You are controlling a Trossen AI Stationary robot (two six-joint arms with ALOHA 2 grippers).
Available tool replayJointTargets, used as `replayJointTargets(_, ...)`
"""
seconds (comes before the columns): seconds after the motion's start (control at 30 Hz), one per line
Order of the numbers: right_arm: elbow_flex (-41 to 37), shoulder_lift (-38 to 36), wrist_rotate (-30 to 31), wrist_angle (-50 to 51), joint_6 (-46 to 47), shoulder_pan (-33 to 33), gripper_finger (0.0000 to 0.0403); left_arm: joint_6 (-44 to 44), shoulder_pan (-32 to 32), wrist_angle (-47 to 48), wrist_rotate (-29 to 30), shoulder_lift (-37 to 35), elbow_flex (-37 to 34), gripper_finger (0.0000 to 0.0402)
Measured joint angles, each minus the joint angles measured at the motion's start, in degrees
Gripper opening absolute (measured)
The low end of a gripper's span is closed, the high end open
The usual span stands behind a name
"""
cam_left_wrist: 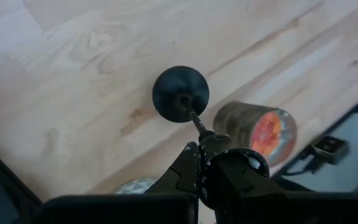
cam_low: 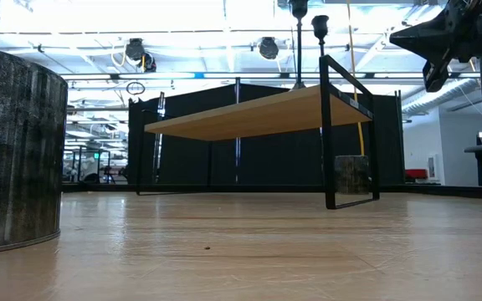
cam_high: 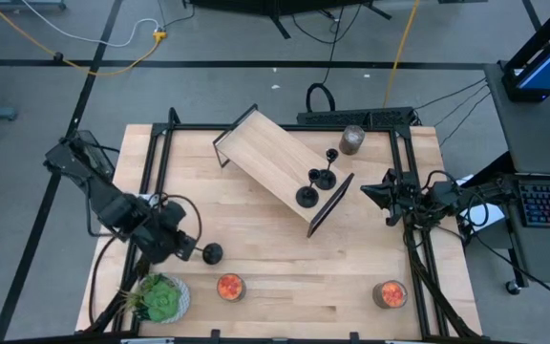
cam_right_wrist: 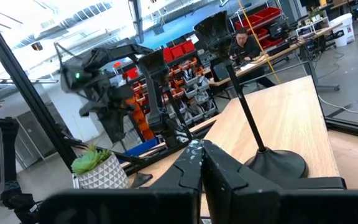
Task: Pick & Place candle stick holders
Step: Put the right black metal candle holder on the shelf
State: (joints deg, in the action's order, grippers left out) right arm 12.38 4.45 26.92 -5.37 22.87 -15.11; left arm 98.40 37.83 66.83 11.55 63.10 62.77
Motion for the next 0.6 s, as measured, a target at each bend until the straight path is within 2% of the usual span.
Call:
replayJointTargets(0.1, 0.0, 0.0, 0.0, 0.0, 0.0, 0.0, 0.0000, -3.1, -2.4, 1.0, 0.3, -1.4, 3.2, 0.0014)
replayJointTargets(0.3, 0.0, 0.0, 0.0, 0.0, 0.0, 0.0, 0.0000, -11.1, -8.2, 8.4, 2.4, -1.0, 14.9, 0.0014)
replayJointTargets(0.6, 0.0, 0.0, 0.0, 0.0, 0.0, 0.0, 0.0000, -27.5, -20.2, 14.7, 1.9, 6.5, 31.3, 0.0014)
